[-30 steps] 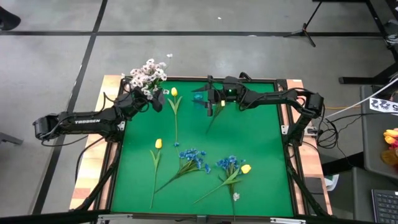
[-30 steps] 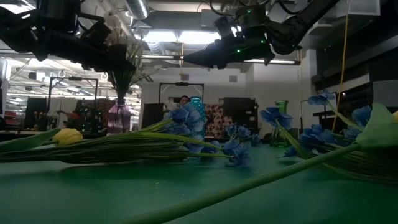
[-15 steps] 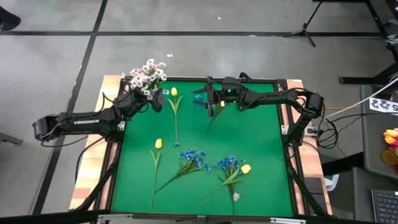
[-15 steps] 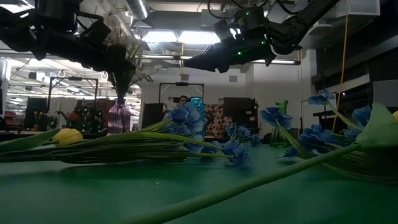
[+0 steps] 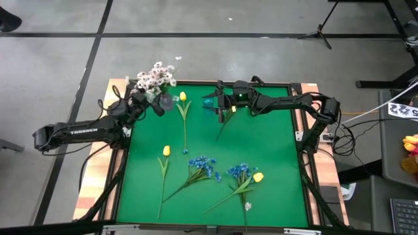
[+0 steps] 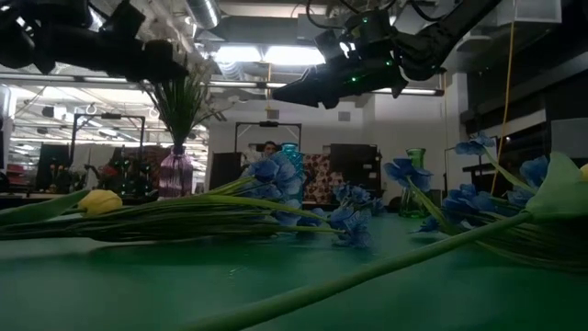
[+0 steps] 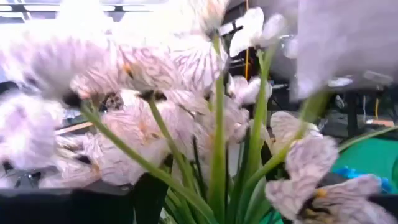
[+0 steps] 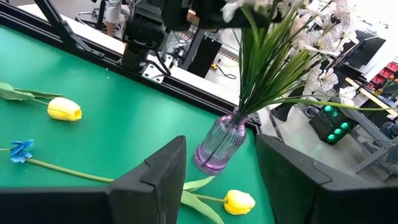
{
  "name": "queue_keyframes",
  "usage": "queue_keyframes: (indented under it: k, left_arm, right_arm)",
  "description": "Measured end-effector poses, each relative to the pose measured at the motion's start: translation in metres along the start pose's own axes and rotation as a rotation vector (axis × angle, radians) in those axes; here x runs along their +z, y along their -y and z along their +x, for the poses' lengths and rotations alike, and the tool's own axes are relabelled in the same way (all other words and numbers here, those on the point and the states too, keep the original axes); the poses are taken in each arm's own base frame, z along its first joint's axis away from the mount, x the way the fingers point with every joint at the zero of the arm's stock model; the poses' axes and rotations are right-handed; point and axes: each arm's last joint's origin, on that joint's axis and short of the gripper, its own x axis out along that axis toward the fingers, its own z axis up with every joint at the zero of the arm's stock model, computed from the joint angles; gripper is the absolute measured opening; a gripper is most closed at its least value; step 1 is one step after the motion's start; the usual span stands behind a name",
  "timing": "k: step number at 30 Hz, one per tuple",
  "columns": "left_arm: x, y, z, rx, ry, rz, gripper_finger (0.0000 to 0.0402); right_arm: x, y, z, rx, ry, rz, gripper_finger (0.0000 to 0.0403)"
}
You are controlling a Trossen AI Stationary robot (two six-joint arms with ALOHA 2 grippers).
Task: Sort flowers into vase by color
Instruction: Put the white flowers into the violet vase
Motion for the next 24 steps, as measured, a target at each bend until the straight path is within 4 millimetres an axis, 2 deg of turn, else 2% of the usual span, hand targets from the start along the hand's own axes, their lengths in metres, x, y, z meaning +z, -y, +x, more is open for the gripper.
queue_keyframes:
  k: [18,24]
  left_arm:
    - [0.015,-0.014,-0.013,0.039,0.11,-0.061,0.0244]
    - [0.019,-0.018,-0.016,0.045,0.144,-0.134,0.0244]
  right_arm:
    - [-0.001,0.0,0.0,0.005,-0.008,0.004,0.0193]
    - [-0.001,0.0,0.0,0.005,-0.008,0.004,0.0193]
